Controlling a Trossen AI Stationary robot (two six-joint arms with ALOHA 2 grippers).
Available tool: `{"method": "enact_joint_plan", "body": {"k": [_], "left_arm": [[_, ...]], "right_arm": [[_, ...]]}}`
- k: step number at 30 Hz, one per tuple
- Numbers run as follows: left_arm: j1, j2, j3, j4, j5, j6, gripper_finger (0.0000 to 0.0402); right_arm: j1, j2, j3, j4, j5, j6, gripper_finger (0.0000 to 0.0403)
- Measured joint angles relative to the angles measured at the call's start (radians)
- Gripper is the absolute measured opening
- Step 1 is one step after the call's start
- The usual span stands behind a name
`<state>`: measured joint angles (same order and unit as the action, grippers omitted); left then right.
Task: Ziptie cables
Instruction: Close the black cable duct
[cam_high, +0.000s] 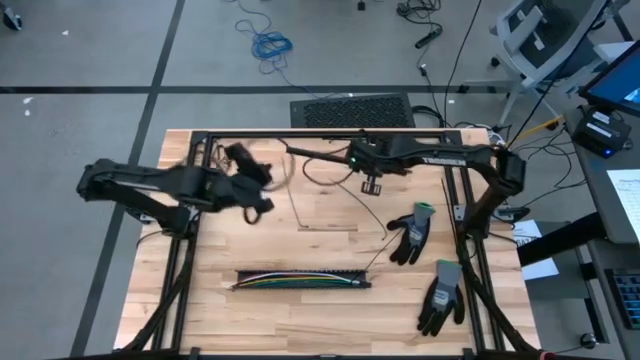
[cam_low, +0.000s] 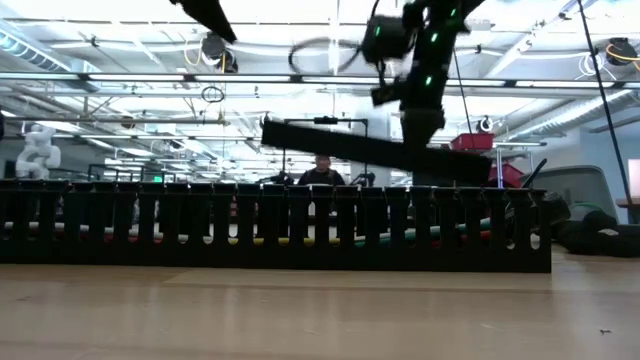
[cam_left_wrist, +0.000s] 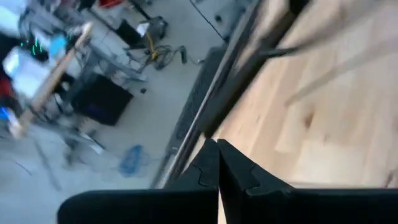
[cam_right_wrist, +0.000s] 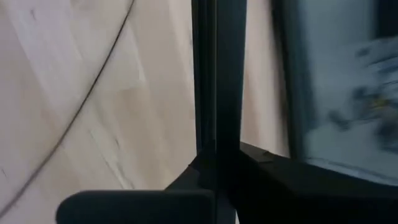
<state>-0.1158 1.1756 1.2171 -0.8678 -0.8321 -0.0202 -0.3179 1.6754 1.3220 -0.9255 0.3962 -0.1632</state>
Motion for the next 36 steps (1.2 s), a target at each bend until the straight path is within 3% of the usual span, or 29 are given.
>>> {"method": "enact_joint_plan", "body": {"k": [5, 9, 16, 21, 24, 28, 36], "left_arm": [[0.041, -0.153, 0.0, -0.004, 0.018, -0.147, 0.0], [0.088, -0.23, 0.0, 0.023, 0.19, -0.306, 0.0], [0.189, -0.292, 0.0, 0.202, 0.414, -0.449, 0.001], [0.233, -0.302, 0.0, 0.23, 0.668, -0.592, 0.0069], [0.242, -0.295, 0.0, 0.23, 0.792, -0.603, 0.0112], [0.243, -0.257, 0.0, 0.221, 0.817, -0.603, 0.0147], [0.284, -0.247, 0.0, 0.105, 0.794, -0.561, 0.0153]], "right_arm": [[0.138, -0.101, 0.0, -0.028, 0.252, -0.044, 0.0001], [0.294, -0.151, 0.001, -0.009, 0.434, -0.137, 0.0001], [0.401, -0.124, 0.001, 0.047, 0.509, -0.291, 0.0], [0.383, -0.125, 0.001, 0.139, 0.577, -0.36, 0.0], [0.378, -0.129, 0.001, 0.208, 0.617, -0.444, 0.0], [0.376, -0.129, 0.001, 0.275, 0.65, -0.543, 0.0], [0.323, -0.21, -0.001, 0.199, 0.68, -0.5, 0.0]]}}
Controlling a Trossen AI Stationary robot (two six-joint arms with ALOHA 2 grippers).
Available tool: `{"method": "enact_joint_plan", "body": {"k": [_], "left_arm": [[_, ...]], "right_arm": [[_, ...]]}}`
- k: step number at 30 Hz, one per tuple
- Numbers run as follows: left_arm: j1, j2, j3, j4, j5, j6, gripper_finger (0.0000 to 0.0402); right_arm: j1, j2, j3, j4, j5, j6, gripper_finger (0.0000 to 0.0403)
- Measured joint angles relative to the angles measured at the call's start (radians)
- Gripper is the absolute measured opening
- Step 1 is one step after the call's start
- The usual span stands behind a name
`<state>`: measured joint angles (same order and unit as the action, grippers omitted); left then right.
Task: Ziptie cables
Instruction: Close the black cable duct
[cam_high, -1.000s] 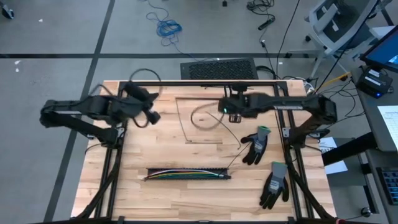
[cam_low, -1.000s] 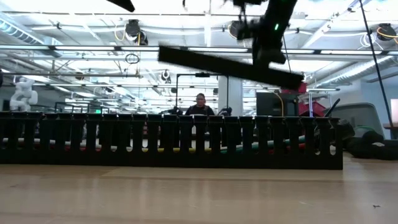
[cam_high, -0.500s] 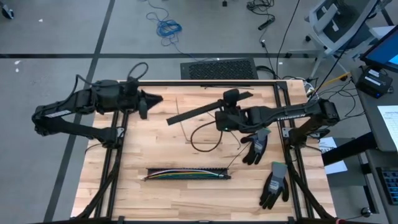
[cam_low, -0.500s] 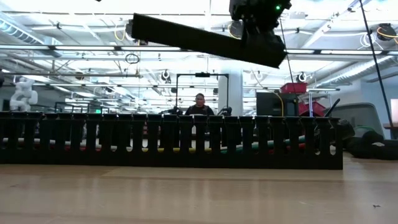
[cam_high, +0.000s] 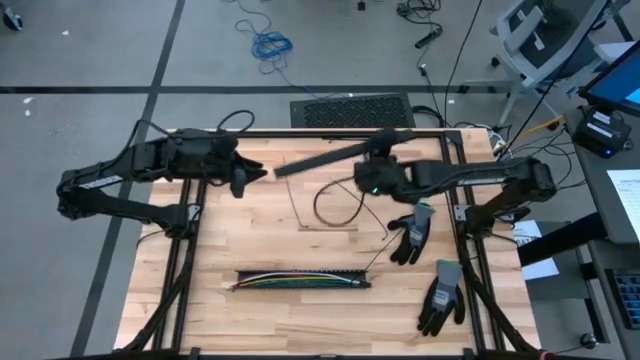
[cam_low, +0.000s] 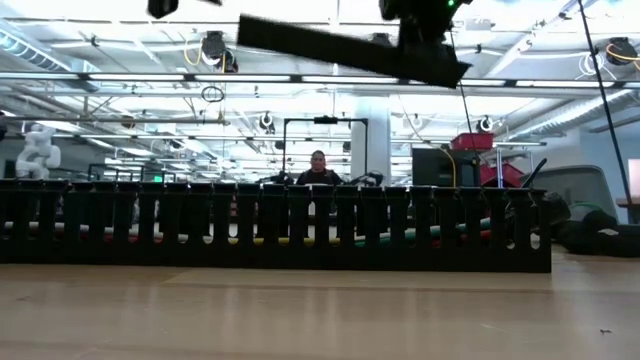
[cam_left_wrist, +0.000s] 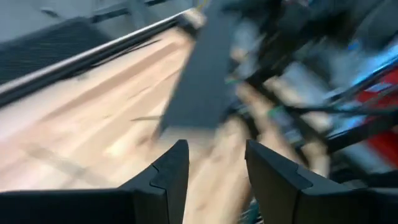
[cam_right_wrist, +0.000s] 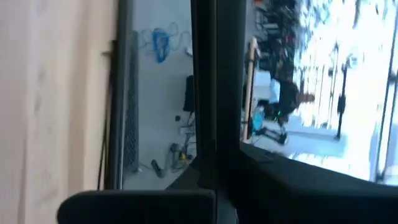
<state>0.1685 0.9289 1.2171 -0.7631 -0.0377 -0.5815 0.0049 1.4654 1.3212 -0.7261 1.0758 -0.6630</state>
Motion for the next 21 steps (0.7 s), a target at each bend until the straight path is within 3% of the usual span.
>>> {"method": "enact_joint_plan", "body": {"k": [2, 6, 13, 21], "left_arm": [[0.006, -0.015, 0.0, -0.074, -0.046, 0.056, 0.0153], [0.008, -0.023, 0.0, -0.144, -0.167, 0.259, 0.0154], [-0.032, 0.025, 0.0, -0.044, -0.294, 0.788, 0.0154], [-0.1, 0.066, 0.0, 0.193, -0.274, 0.877, 0.0154]], "right_arm": [[-0.019, -0.048, 0.0, 0.003, -0.015, 0.03, 0.0], [-0.053, -0.134, 0.001, -0.003, -0.156, 0.097, 0.0], [-0.098, -0.154, 0.002, -0.085, -0.5, 0.278, 0.0], [-0.11, -0.106, 0.001, -0.128, -0.503, 0.286, 0.0]]}}
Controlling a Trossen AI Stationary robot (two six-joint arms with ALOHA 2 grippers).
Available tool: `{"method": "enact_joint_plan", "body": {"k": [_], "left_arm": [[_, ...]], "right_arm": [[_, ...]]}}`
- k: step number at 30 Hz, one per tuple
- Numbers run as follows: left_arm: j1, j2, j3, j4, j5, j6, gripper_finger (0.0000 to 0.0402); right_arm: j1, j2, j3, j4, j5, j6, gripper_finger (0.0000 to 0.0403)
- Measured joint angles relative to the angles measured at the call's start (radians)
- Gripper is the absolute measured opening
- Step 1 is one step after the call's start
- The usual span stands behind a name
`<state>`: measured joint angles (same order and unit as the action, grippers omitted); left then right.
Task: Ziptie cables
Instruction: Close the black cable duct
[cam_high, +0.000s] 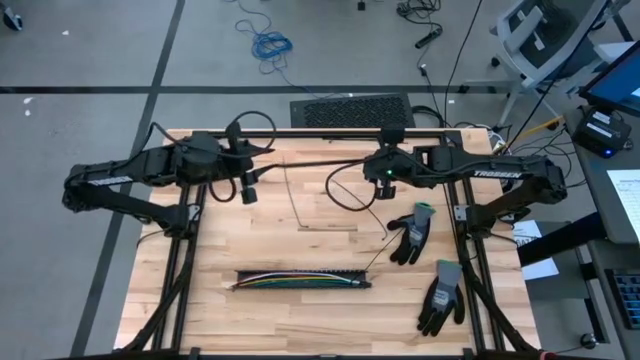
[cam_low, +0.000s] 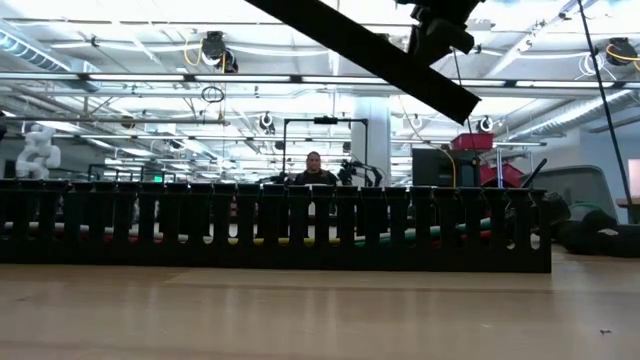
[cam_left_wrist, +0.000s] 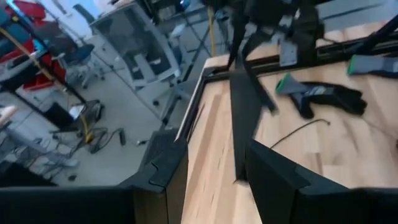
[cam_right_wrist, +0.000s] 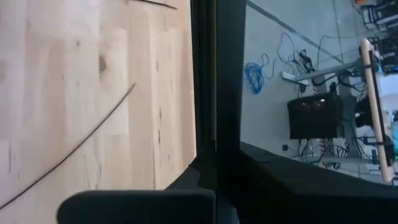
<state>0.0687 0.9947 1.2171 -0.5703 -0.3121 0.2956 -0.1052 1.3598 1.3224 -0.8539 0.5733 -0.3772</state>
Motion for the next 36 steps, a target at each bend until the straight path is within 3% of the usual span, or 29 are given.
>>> {"method": "enact_joint_plan", "body": {"k": [11, 18, 25, 36], "left_arm": [[-0.039, 0.01, 0.0, -0.012, 0.016, 0.0, 0.0154], [-0.039, 0.081, 0.0, -0.01, 0.048, 0.0, 0.0154], [-0.038, 0.064, 0.0, 0.098, 0.013, 0.0, 0.0152], [-0.039, 0.065, 0.0, 0.08, 0.026, -0.002, 0.0104]], "right_arm": [[-0.014, 0.006, 0.0, 0.015, -0.002, -0.031, 0.0], [-0.01, 0.006, 0.0, 0.043, -0.005, -0.038, 0.0], [-0.01, 0.006, 0.0, 0.023, -0.004, -0.027, 0.0], [-0.01, 0.006, 0.0, 0.027, -0.004, -0.027, 0.0]]}}
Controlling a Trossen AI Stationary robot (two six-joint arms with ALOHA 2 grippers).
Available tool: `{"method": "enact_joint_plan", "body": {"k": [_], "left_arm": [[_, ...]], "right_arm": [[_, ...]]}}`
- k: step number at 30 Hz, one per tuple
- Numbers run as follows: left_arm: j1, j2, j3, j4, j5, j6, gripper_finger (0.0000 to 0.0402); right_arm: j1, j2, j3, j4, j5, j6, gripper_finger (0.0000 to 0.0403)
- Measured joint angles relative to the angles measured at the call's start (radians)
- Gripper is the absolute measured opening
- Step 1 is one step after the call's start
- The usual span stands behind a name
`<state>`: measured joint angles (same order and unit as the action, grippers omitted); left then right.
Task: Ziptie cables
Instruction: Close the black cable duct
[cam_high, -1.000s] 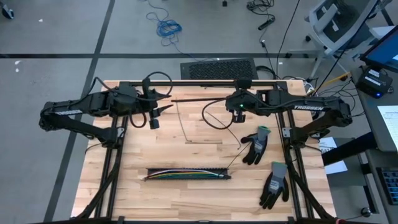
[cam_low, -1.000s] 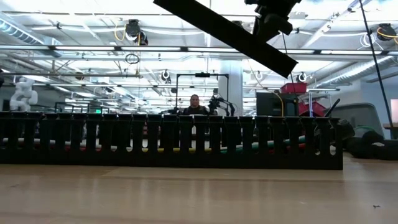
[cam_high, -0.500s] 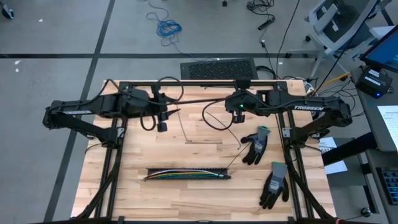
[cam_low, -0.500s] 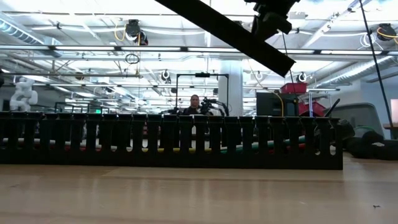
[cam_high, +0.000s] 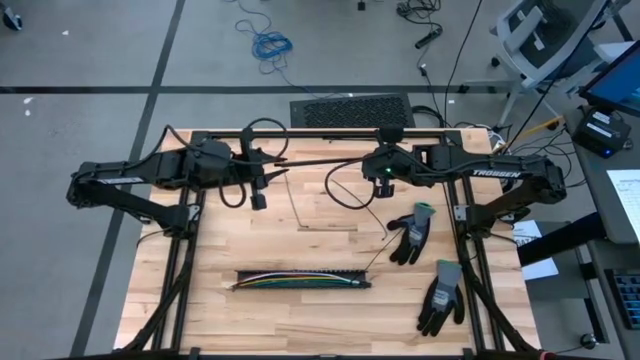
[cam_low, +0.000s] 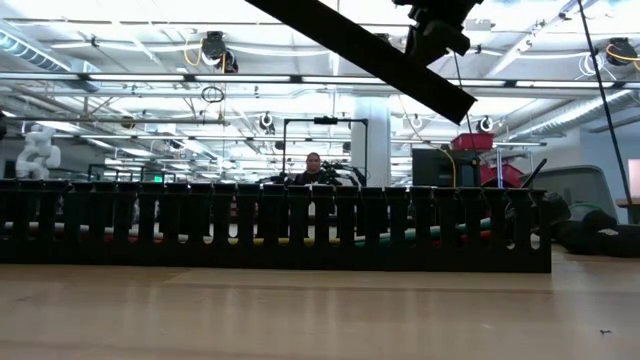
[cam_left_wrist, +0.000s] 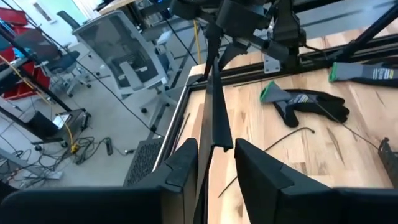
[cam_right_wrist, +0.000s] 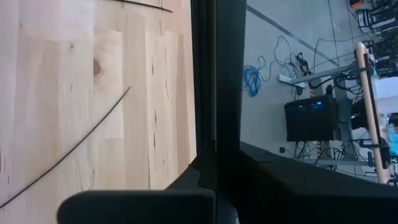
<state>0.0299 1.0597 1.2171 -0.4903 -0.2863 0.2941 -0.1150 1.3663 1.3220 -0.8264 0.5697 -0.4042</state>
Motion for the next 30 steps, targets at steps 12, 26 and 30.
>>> {"method": "enact_joint_plan", "body": {"k": [12, 26, 30], "left_arm": [[0.0, 0.033, 0.0, -0.001, -0.071, 0.0, 0.0006], [0.0, 0.029, 0.0, -0.06, -0.088, -0.053, 0.0001], [0.0, 0.029, 0.0, -0.093, -0.131, 0.024, 0.0001]], "right_arm": [[0.005, 0.0, 0.0, 0.023, 0.001, -0.002, 0.0], [0.027, 0.0, 0.0, 0.075, 0.004, 0.166, 0.0117], [0.051, -0.005, 0.007, 0.16, 0.06, 0.166, 0.0167]]}}
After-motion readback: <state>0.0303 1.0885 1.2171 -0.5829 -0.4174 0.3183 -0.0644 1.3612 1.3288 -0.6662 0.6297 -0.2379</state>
